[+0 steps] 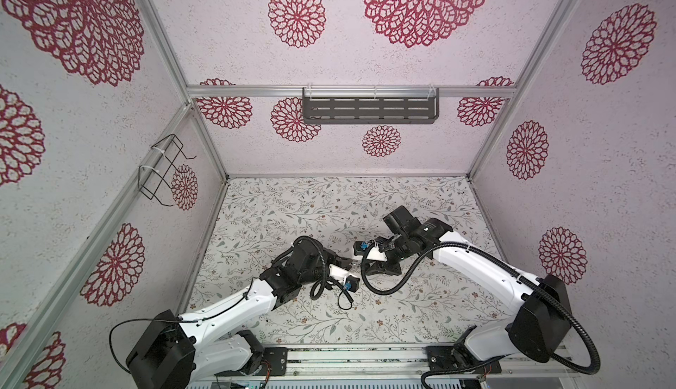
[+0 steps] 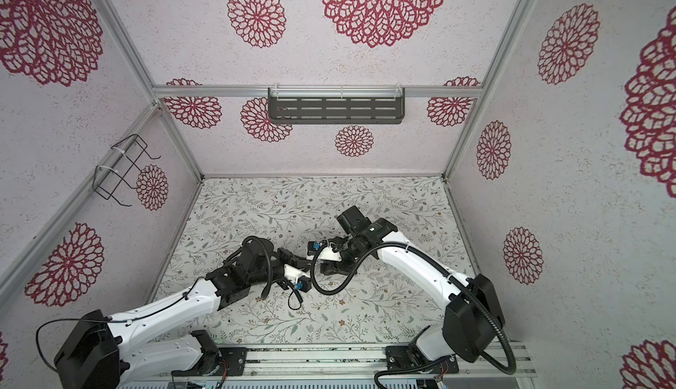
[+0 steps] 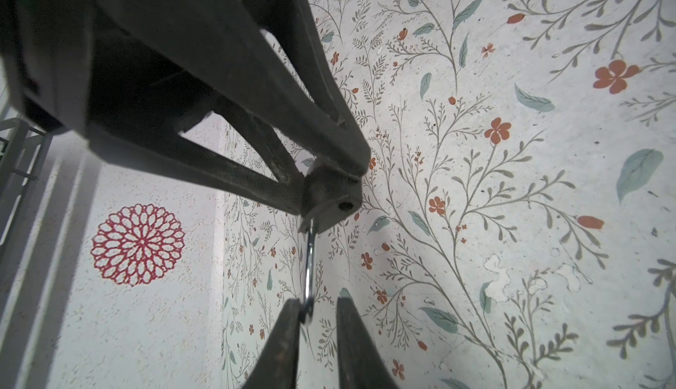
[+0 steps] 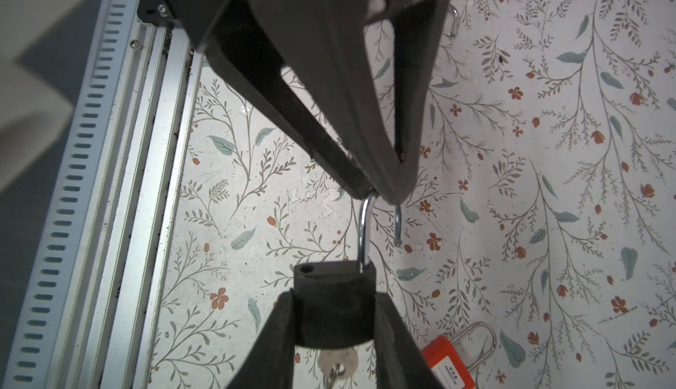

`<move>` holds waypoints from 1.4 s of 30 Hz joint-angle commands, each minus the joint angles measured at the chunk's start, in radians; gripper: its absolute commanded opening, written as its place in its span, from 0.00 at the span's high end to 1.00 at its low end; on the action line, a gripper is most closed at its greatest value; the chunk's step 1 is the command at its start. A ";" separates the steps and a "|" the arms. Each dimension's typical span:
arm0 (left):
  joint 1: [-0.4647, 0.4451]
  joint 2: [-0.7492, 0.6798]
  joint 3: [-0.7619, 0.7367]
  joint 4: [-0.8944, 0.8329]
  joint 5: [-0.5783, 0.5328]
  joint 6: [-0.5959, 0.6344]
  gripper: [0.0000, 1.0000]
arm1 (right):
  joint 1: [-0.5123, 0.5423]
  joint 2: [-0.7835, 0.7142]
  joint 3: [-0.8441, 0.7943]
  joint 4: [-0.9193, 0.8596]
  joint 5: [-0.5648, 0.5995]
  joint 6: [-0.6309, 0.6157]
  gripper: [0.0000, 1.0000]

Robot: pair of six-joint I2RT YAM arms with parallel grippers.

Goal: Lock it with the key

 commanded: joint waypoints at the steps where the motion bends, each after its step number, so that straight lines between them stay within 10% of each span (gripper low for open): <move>1: -0.010 0.013 0.040 -0.003 0.020 -0.012 0.80 | -0.005 0.000 0.037 -0.024 -0.045 0.014 0.77; 42: -0.009 -0.002 0.070 -0.135 0.055 -0.197 0.76 | -0.006 -0.064 -0.030 0.095 -0.021 0.027 0.79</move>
